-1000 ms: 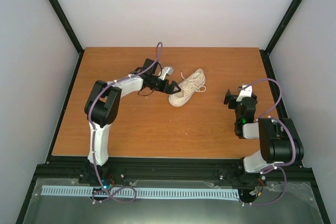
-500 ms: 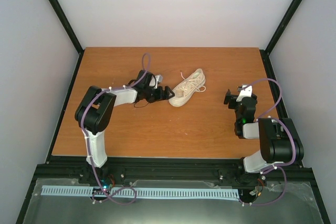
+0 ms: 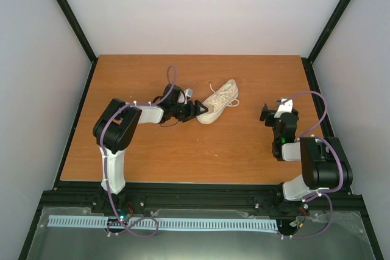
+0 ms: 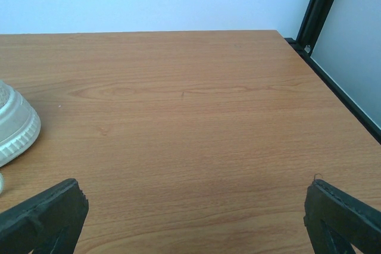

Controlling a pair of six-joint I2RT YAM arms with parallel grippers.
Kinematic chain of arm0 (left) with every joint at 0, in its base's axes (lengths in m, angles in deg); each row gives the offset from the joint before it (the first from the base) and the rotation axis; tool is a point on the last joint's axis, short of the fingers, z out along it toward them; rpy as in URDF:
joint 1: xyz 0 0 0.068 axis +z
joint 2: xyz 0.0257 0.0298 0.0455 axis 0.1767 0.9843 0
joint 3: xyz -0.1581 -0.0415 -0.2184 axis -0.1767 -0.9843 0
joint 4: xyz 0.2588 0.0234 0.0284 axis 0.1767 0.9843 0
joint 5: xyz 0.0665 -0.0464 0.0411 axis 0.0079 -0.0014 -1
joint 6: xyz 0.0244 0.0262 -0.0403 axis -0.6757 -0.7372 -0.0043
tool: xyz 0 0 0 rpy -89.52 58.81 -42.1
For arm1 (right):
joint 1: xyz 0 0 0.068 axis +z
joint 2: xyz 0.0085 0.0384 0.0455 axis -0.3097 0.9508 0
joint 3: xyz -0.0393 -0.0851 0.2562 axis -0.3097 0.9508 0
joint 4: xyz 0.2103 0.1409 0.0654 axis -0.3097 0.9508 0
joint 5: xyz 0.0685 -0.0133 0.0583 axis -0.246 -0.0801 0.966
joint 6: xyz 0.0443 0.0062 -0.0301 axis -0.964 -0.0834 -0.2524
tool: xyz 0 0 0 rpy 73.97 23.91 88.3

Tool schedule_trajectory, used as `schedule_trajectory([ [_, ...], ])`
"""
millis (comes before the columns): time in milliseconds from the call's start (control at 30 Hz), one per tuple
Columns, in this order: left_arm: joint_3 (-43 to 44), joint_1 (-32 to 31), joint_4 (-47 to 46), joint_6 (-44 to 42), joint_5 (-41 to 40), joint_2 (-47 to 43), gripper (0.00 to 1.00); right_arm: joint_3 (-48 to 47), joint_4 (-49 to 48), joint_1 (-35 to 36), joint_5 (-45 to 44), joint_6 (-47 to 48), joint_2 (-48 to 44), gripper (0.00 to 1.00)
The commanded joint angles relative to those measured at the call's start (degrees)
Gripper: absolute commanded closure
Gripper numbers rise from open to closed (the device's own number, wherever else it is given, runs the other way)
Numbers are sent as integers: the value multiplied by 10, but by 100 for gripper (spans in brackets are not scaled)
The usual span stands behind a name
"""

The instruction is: Tie the shoes

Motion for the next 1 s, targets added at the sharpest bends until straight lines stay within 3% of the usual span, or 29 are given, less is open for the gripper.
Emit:
schedule_trajectory([
  [0, 4, -6, -14, 41, -11, 16, 19, -9, -30, 4, -12, 7, 6, 0],
  [67, 4, -6, -23, 52, -11, 24, 22, -13, -14, 5, -17, 8, -4, 0],
  [167, 9, -7, -46, 72, -9, 44, 30, -48, 97, 7, -20, 2, -60, 0],
  [300, 31, -7, -5, 35, -38, 49, 41, 5, 101, 13, -15, -15, -196, 0],
  [367, 43, -7, 27, -2, -53, 46, 44, -30, 206, 13, -13, -56, -283, 0],
  [467, 51, -7, 45, -52, -49, 44, 47, -122, 405, 14, 9, -135, -328, 0],
  [600, 44, -8, 65, -140, -8, 31, 54, -167, 426, 13, 230, -120, -322, 0],
  [767, 1, -8, 128, -272, -1, -22, 57, -284, 584, 16, 248, -77, -230, 0],
  [967, -46, -8, 152, -333, 16, -71, 59, -341, 633, 44, 339, -58, -112, 4],
])
